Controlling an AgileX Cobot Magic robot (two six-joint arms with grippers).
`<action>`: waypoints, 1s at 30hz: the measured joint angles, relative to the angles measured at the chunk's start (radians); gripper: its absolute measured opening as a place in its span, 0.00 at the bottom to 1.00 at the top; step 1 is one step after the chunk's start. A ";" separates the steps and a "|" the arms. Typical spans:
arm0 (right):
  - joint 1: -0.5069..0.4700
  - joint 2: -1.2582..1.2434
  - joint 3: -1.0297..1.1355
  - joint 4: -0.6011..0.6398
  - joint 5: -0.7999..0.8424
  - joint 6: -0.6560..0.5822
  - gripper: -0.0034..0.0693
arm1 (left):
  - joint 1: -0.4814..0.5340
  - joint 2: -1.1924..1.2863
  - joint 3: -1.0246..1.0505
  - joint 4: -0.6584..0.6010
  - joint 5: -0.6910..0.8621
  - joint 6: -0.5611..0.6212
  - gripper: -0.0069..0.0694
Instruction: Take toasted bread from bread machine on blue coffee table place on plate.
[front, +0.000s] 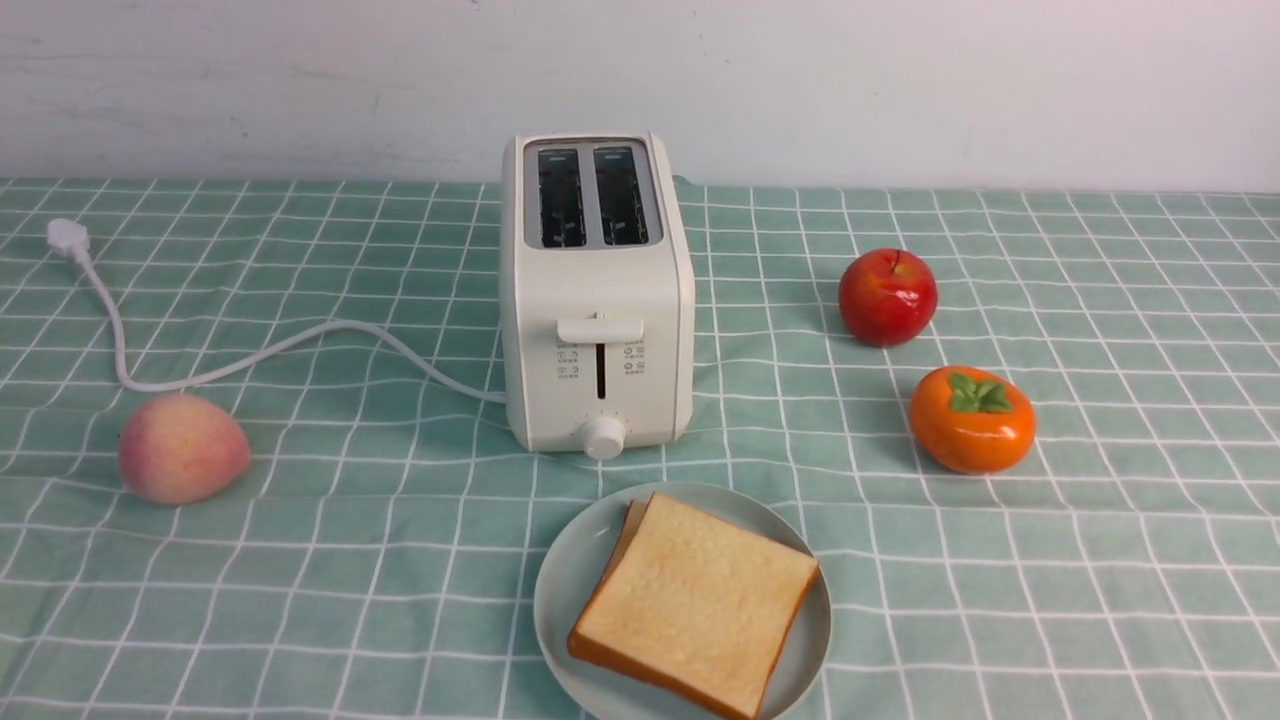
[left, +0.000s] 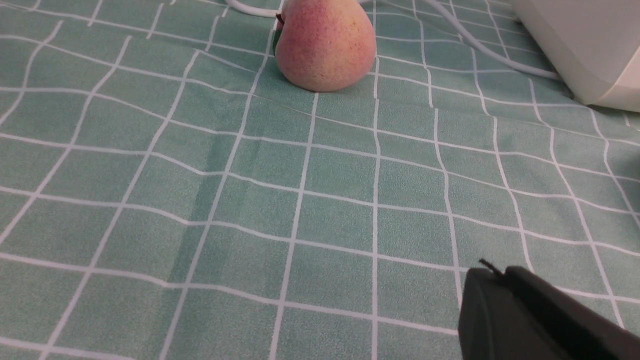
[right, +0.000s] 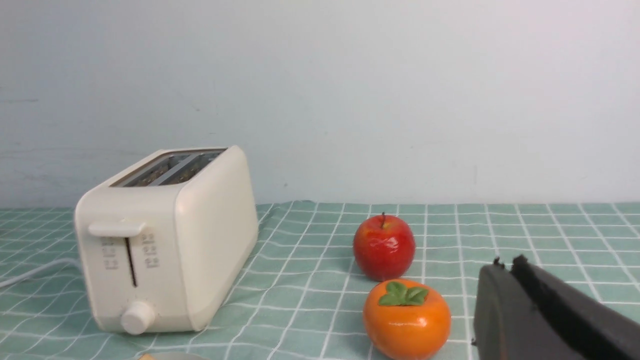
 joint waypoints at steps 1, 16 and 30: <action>-0.027 -0.013 0.000 0.000 0.001 0.000 0.08 | 0.000 0.000 0.000 0.000 0.000 0.000 0.11; -0.149 -0.105 0.101 0.000 0.121 -0.088 0.10 | 0.001 0.000 0.000 0.000 0.000 0.001 0.14; -0.111 -0.113 0.110 -0.162 0.461 0.021 0.12 | 0.000 0.000 0.002 0.000 0.000 0.000 0.15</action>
